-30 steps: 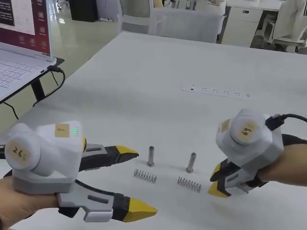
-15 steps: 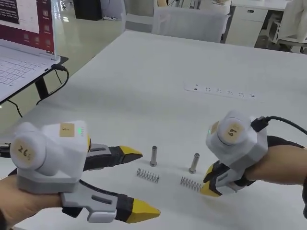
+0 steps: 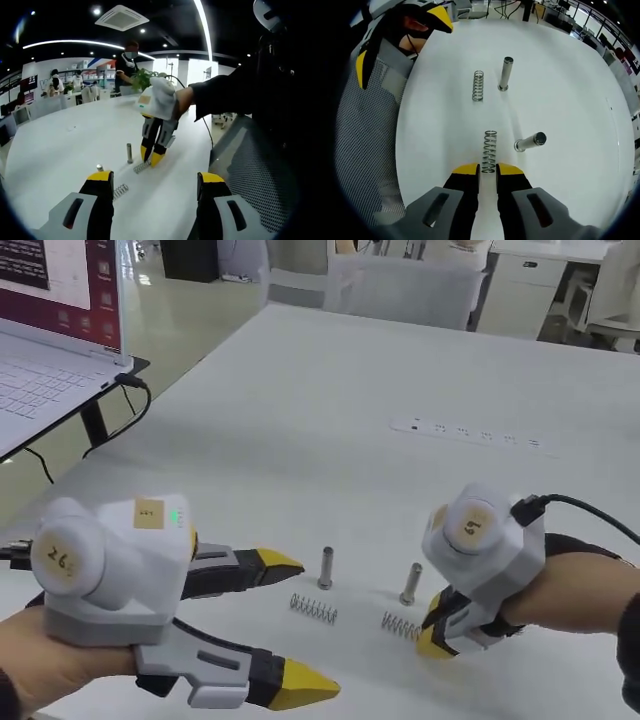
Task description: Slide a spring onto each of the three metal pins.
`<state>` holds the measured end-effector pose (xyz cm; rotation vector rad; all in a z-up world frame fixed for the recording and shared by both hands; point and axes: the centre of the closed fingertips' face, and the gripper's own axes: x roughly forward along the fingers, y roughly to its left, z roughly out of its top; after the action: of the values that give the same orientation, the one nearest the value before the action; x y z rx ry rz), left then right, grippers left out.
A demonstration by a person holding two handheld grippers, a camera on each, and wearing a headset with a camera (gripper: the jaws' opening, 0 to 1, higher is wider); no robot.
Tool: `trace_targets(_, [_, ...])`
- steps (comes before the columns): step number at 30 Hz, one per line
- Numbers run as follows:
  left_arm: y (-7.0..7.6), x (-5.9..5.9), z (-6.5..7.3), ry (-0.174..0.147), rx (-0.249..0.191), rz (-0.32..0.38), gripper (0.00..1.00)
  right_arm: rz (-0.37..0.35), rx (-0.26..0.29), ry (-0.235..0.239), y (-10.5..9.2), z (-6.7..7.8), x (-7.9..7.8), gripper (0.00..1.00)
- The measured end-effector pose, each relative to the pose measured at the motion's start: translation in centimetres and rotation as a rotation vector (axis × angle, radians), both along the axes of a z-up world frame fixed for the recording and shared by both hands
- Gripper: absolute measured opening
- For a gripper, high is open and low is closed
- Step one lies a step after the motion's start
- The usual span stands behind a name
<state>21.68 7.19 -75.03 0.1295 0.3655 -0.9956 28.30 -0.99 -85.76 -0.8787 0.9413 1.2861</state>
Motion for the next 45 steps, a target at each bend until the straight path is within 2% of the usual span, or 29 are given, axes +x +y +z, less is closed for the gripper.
trace_targets(12, [0.0,0.0,-0.1,0.002,0.002,-0.006,0.63,0.019,-0.005,-0.032,0.2,0.0,0.3,0.09])
trace_targets(17, [0.0,0.0,0.0,0.001,0.001,-0.006,0.62,0.012,0.005,-0.027,0.1,0.7,0.0,0.08])
trace_targets(26, [0.0,-0.1,0.1,-0.003,-0.002,-0.010,0.60,0.043,0.041,-0.028,0.3,3.6,-1.4,0.08])
trace_targets(33, [0.2,0.1,0.6,-0.017,-0.006,-0.003,0.58,0.106,0.063,-0.035,1.0,6.4,-2.9,0.08])
trace_targets(45, [-0.1,0.3,2.1,-0.036,0.002,-0.032,0.50,0.177,0.099,-0.063,2.5,9.2,-4.4,0.08])
